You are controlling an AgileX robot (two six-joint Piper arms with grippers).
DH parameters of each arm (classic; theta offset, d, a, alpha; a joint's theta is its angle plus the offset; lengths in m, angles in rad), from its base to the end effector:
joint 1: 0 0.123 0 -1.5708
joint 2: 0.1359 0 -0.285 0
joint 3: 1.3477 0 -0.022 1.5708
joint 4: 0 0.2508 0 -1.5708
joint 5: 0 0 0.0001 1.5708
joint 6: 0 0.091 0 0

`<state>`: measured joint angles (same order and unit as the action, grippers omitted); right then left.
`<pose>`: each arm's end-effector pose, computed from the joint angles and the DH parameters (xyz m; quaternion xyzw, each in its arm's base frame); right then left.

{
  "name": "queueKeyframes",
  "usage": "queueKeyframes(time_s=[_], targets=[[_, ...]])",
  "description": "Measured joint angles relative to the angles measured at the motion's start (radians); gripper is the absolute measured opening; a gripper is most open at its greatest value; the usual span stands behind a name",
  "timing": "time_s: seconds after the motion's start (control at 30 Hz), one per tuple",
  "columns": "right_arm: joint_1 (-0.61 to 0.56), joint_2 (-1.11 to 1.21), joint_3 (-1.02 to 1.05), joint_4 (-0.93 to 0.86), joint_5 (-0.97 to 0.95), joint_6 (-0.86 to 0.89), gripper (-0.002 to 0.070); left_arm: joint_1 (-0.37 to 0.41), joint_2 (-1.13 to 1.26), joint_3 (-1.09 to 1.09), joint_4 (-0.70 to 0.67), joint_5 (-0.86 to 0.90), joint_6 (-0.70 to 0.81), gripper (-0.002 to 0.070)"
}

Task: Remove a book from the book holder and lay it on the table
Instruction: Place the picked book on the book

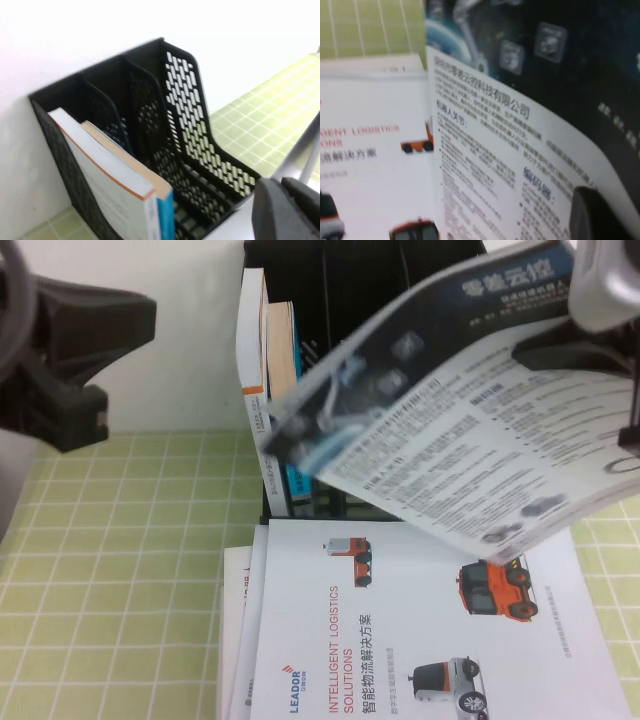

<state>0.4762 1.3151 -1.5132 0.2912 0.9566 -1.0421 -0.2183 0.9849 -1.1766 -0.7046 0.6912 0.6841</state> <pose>0.2308 0.1431 0.4440 -0.5961 0.6627 0.0173 0.4530 0.1779 -0.0780 0.4466 0.2506 0.7514 -0.2021 0.5760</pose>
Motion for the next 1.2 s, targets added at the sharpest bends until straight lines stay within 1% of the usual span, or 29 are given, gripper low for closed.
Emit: queueKeyframes(time_s=[0.07, 0.2, 0.33, 0.4, 0.43, 0.53, 0.7, 0.83, 1.07, 1.2], targets=[[0.084, -0.022, 0.0, -0.151, 0.0, 0.083, 0.0025, 0.0, -0.013, 0.0, 0.015, 0.022, -0.03, -0.0003], [0.291, -0.037, 0.015, -0.438, -0.002, 0.303, 0.0025, 0.0, -0.015, 0.0, 0.04, 0.071, -0.077, -0.0003], [0.526, -0.03, 0.114, -0.76, -0.012, 0.559, 0.0025, 0.0, -0.014, 0.0, 0.046, 0.096, -0.091, -0.0003], [0.615, -0.01, 0.197, -0.895, -0.01, 0.662, 0.0025, 0.0, -0.012, 0.0, 0.049, 0.101, -0.092, -0.0003], [0.655, 0.004, 0.243, -0.951, -0.01, 0.699, 0.0025, 0.0, -0.012, 0.0, 0.05, 0.106, -0.092, -0.0003], [0.734, 0.054, 0.365, -1.022, -0.024, 0.783, 0.0025, 0.0, -0.012, 0.0, 0.05, 0.13, -0.092, -0.0003], [0.776, 0.164, 0.488, -1.048, -0.091, 0.973, 0.0025, 0.0, -0.014, 0.0, 0.05, 0.152, -0.094, -0.0003], [0.776, 0.25, 0.498, -1.096, -0.113, 1.11, 0.0025, 0.0, -0.014, 0.0, 0.051, 0.175, -0.095, -0.0003], [0.776, 0.298, 0.476, -1.227, -0.135, 1.25, 0.0025, 0.0, -0.014, 0.0, 0.052, 0.183, -0.095, -0.0003], [0.776, 0.27, 0.413, -1.238, -0.09, 1.267, 0.0025, 0.0, -0.014, 0.0, 0.055, 0.183, -0.095, -0.0003]])
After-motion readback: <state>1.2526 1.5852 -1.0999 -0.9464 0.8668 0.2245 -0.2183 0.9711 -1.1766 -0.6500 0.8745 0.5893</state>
